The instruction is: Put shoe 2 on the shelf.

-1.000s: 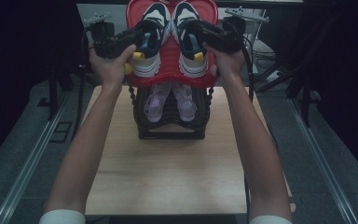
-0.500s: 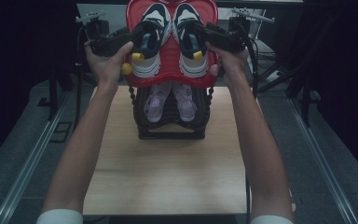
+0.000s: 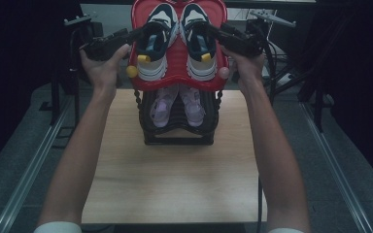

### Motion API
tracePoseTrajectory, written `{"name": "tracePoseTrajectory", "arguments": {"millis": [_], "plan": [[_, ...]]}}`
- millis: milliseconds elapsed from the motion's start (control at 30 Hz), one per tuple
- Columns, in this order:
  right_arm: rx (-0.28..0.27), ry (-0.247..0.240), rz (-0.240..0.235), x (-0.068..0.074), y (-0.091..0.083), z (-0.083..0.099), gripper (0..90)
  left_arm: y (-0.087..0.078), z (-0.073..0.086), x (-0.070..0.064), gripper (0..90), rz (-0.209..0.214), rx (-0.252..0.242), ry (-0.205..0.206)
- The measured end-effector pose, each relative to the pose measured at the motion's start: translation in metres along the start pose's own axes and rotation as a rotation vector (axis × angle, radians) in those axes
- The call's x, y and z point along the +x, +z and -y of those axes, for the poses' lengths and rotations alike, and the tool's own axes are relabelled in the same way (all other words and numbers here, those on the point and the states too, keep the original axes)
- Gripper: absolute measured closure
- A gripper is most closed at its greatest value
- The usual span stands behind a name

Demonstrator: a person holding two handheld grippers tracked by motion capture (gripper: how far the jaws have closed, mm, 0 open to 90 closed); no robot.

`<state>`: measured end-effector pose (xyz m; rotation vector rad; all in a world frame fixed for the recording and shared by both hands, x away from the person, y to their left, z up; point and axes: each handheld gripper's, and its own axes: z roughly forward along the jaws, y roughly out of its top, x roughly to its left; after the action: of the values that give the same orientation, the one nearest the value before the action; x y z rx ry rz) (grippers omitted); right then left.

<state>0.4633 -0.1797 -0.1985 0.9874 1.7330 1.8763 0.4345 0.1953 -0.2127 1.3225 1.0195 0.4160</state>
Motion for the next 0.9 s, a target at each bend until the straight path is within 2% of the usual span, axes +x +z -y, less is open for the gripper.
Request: {"name": "tracePoseTrajectory", "arguments": {"millis": [267,433,533,700,800,900], "plan": [[-0.036,-0.004,-0.02,-0.002,-0.018,-0.003,40.6,-0.013,0.001,0.001,33.2,0.025,0.018,0.001],[-0.02,-0.029,-0.001,-0.008,-0.031,0.002,42.0,-0.025,0.003,0.003,32.8,0.04,0.018,0.016],[-0.025,-0.037,0.001,-0.011,-0.041,0.006,42.6,-0.035,0.005,0.005,32.7,0.055,-0.004,0.017],[-0.039,-0.048,0.003,-0.018,-0.06,0.014,45.3,-0.047,0.014,0.008,33.3,0.047,-0.011,0.029],[-0.032,-0.049,0.006,-0.022,-0.07,0.021,47.0,-0.054,0.022,0.009,33.4,0.04,-0.007,0.043],[-0.025,-0.051,0.009,-0.026,-0.078,0.03,49.3,-0.059,0.03,0.012,33.4,0.041,0.003,0.04]]}}
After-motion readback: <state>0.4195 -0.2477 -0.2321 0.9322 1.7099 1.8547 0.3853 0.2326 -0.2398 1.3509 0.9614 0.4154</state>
